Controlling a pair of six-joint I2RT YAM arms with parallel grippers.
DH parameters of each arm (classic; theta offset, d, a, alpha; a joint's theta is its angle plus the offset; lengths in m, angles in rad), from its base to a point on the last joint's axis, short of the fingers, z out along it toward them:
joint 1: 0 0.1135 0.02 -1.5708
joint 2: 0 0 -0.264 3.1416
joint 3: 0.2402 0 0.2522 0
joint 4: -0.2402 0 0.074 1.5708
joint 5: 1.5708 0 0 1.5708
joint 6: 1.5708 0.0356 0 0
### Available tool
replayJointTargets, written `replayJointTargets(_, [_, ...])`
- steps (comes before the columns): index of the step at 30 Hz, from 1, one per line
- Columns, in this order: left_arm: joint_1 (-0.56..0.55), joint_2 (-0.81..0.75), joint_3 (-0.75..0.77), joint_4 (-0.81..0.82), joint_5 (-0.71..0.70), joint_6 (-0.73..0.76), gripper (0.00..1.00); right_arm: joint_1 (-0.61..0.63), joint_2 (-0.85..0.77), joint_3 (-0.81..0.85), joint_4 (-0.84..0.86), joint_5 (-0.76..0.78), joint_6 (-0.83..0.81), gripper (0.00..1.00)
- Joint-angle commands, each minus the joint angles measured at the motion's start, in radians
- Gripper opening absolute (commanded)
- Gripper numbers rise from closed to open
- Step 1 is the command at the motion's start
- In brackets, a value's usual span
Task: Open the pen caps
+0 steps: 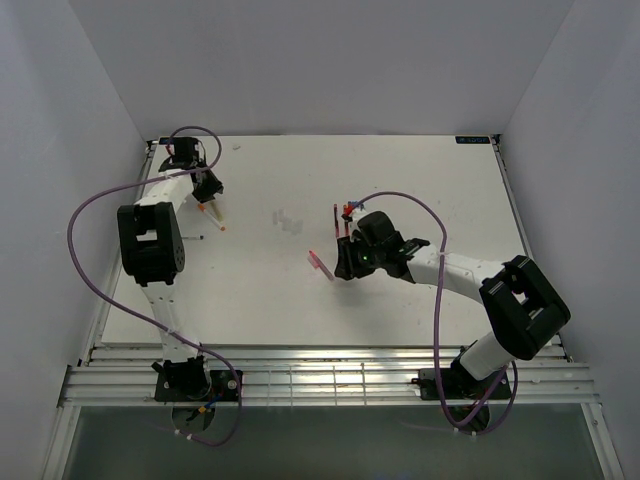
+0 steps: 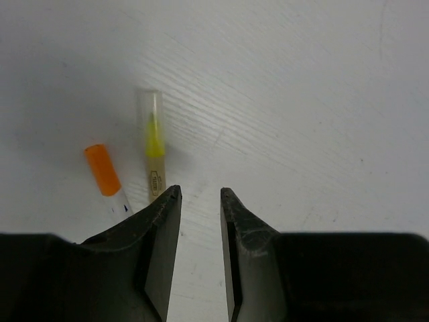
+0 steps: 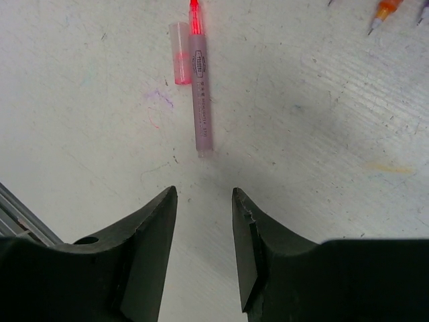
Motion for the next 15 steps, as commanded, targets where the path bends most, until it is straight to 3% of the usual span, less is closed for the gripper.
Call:
replayJointTargets(1, [0.028, 0.012, 0.062, -0.018, -0.042, 0.032, 0.40, -0.013, -0.016, -0.019, 0.030, -0.012, -0.023, 0.45])
replayJointTargets(15, [0.055, 0.131, 0.176, -0.044, -0.030, 0.043, 0.39, -0.042, -0.001, -0.040, 0.093, -0.052, -0.019, 0.45])
